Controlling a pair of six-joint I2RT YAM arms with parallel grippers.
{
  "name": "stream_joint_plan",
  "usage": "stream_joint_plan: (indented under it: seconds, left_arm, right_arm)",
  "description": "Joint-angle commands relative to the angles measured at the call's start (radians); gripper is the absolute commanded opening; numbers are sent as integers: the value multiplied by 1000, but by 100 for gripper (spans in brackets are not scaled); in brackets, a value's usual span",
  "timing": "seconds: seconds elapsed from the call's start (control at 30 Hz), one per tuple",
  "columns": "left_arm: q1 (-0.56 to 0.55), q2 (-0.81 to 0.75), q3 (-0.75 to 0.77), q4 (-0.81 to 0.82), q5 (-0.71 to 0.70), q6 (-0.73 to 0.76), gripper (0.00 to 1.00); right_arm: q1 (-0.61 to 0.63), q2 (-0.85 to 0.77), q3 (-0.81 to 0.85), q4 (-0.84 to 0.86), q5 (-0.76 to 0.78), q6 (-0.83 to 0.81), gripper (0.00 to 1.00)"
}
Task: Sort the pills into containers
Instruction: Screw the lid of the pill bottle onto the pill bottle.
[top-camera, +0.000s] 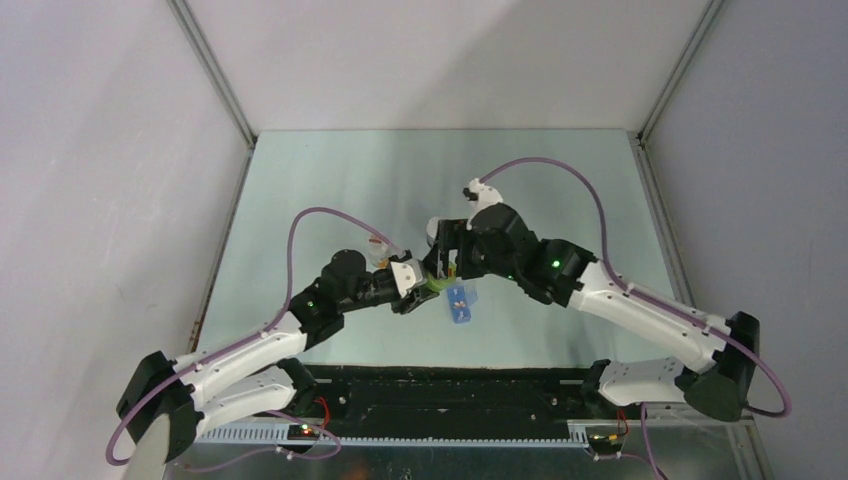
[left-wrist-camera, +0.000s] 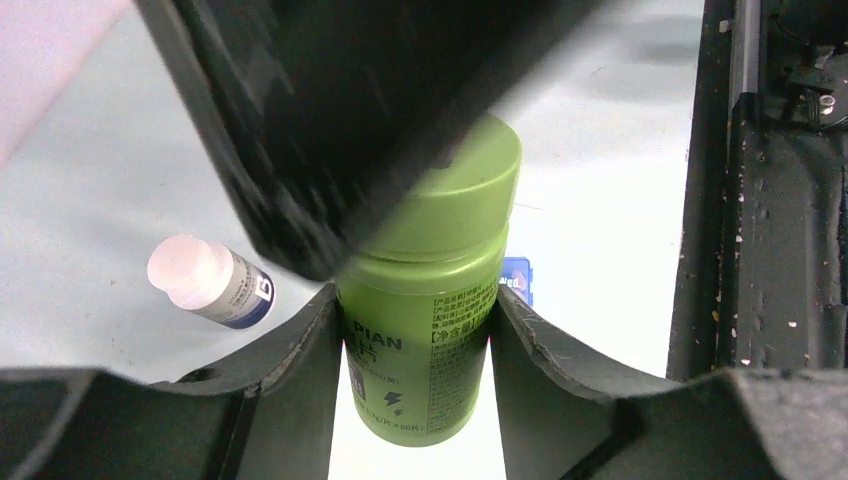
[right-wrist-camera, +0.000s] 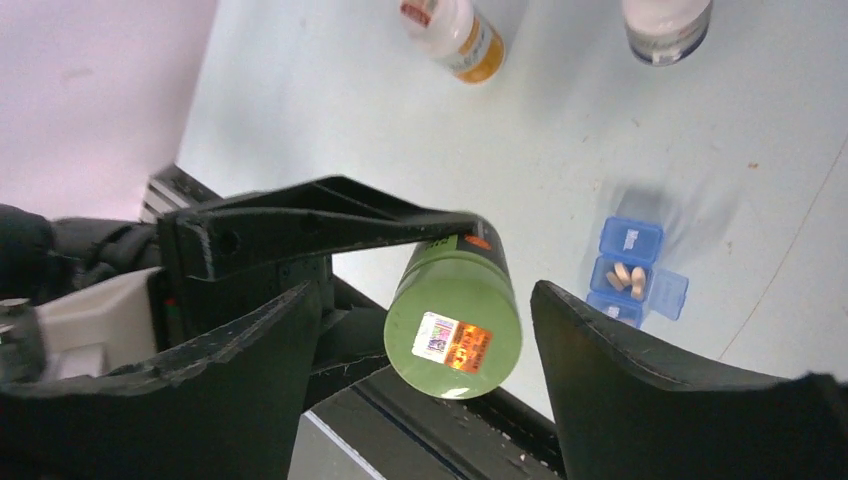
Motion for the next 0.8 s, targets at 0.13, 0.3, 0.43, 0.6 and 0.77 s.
stream_joint_plan:
  seconds: [0.13, 0.3, 0.43, 0.6, 0.77]
  left_arm:
    - [-6, -30, 12, 76, 16, -3, 0]
    - [-6, -23, 41, 37, 70, 6, 2]
    - [-5, -20, 46, 29, 109, 6, 4]
    - [-6, 3, 59, 6, 137, 8, 5]
    - [-6, 17, 74, -5, 159, 10, 2]
  right_arm:
    - [-171, -165, -75, 56, -385, -233, 92]
    - [-187, -180, -92, -31, -448, -456, 95]
    - [-172, -147, -81, -63, -460, -588, 93]
    - [-157, -115, -53, -76, -441, -650, 91]
    - [-121, -65, -34, -65, -404, -683, 88]
